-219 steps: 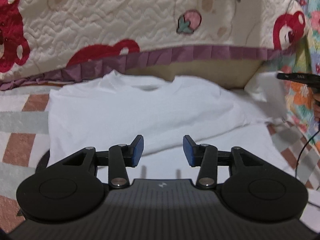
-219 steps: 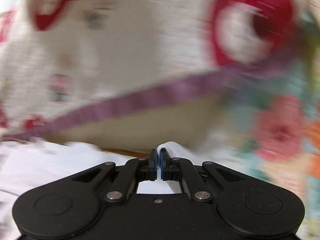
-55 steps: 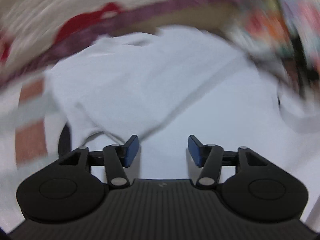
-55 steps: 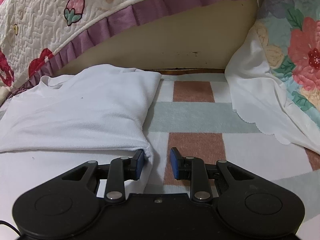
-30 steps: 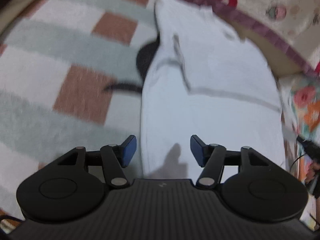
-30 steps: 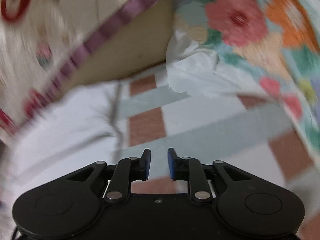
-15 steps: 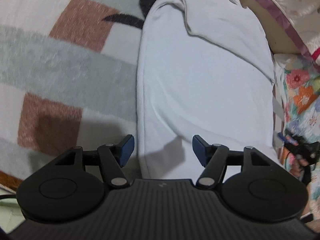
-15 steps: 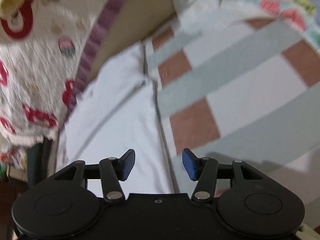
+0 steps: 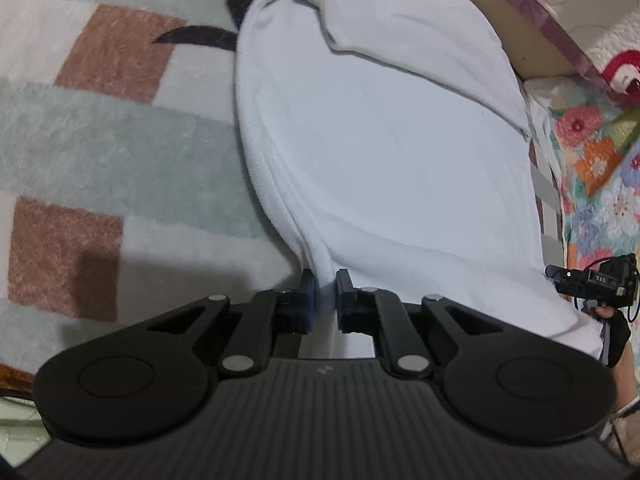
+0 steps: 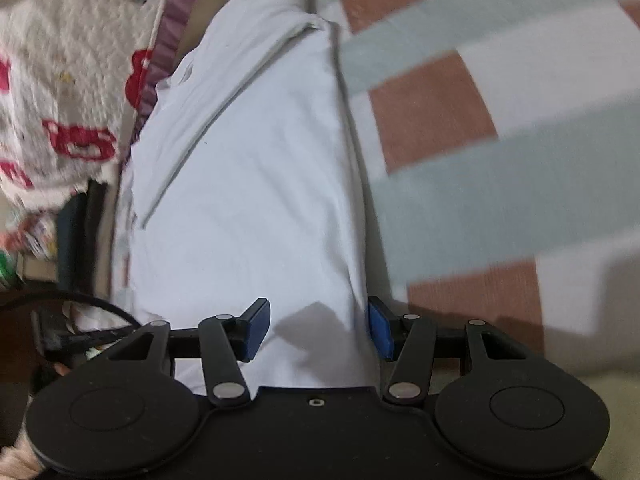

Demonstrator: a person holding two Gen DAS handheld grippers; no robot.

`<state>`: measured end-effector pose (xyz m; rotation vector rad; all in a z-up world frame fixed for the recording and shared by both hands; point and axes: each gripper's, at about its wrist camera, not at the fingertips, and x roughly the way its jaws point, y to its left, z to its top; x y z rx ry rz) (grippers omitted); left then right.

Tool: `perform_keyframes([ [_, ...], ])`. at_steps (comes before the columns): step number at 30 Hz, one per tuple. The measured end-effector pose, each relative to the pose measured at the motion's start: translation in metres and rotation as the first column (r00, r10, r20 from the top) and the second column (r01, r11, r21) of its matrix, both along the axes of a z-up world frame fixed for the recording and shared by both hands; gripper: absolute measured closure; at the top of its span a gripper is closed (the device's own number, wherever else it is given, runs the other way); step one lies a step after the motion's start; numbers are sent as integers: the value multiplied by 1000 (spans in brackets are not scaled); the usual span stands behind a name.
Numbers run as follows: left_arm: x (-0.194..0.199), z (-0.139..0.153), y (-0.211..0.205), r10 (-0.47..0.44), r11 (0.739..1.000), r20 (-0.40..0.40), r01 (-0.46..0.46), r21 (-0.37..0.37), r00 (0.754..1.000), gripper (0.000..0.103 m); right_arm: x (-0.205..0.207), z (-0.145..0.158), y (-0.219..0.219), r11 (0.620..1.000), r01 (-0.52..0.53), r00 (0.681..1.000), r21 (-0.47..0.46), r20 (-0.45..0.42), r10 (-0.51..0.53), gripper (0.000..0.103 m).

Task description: Fold clothes

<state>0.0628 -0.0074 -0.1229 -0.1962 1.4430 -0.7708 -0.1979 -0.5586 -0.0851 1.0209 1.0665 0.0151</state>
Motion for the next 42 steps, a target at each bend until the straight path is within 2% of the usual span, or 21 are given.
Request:
perform_keyframes([
  [1, 0, -1, -1, -5, 1000, -8, 5, 3, 1000, 85, -2, -2, 3, 1000, 0, 1000, 19, -2, 0, 45],
  [2, 0, -4, 1, -14, 1000, -32, 14, 1, 999, 71, -4, -3, 6, 999, -7, 1000, 32, -3, 7, 45],
  [4, -2, -8, 7, -28, 1000, -84, 27, -13, 996, 64, -7, -3, 11, 1000, -10, 1000, 29, 10, 9, 43],
  [5, -3, -7, 6, -29, 999, -72, 28, -14, 997, 68, -6, -3, 12, 999, 7, 1000, 35, 25, -7, 51],
  [6, -3, -5, 4, -34, 999, -47, 34, -10, 998, 74, -6, -3, 13, 998, 33, 998, 49, 42, -35, 82],
  [7, -4, -3, 2, -40, 999, -21, 40, -6, 999, 98, -5, -3, 13, 996, 59, 996, 64, 60, -63, 94],
  [10, 0, 23, -3, -19, 999, 127, 26, -48, 992, 99, 10, 13, 11, 990, 122, 976, 72, 172, -133, 94],
  [12, 14, 55, -6, 34, 993, 249, -4, -120, 968, 99, 26, 33, 3, 987, 150, 955, 55, 250, -159, 95],
  [14, 29, 85, -12, 88, 982, 356, -21, -188, 930, 99, 49, 53, -7, 990, 139, 941, 23, 308, -139, 95],
  [16, 49, 102, -31, 116, 984, 451, -42, -171, 885, 99, 78, 73, -20, 988, 139, 933, -74, 343, -106, 95],
  [18, 64, 97, -47, 126, 989, 524, -67, -130, 843, 98, 103, 79, -34, 974, 177, 927, -145, 356, -115, 95],
  [19, 72, 92, -55, 128, 991, 557, -81, -109, 820, 93, 116, 82, -41, 964, 195, 924, -180, 363, -120, 94],
  [20, 77, 82, -59, 134, 991, 571, -108, -81, 810, 82, 128, 85, -48, 953, 214, 921, -214, 369, -124, 90],
  [22, 84, 58, -63, 151, 984, 579, -175, -13, 801, 74, 148, 78, -49, 927, 213, 937, -310, 334, -104, 84],
  [24, 79, 44, -53, 167, 983, 531, -179, -29, 831, 68, 161, 69, -43, 891, 191, 954, -412, 292, -70, 69],
  [27, 68, 42, -26, 192, 981, 464, -173, -82, 865, 61, 156, 62, -27, 824, 152, 963, -546, 269, 1, 60],
  [29, 66, 43, -14, 191, 981, 395, -164, -101, 899, 58, 141, 59, -24, 807, 176, 956, -564, 292, -4, 53],
  [32, 62, 40, -11, 177, 983, 332, -150, -105, 927, 54, 117, 53, -27, 813, 220, 949, -539, 312, -50, 50],
  [37, 54, 32, -18, 153, 986, 311, -122, -117, 938, 50, 84, 38, -33, 824, 213, 953, -525, 299, -56, 48],
  [40, 51, 25, -27, 105, 993, 352, -79, -88, 930, 50, 66, 42, -22, 779, 188, 946, -598, 323, 20, 48],
  [42, 48, 21, -32, 50, 998, 381, -29, -61, 923, 48, 61, 41, -18, 799, 169, 942, -577, 333, 42, 48],
])
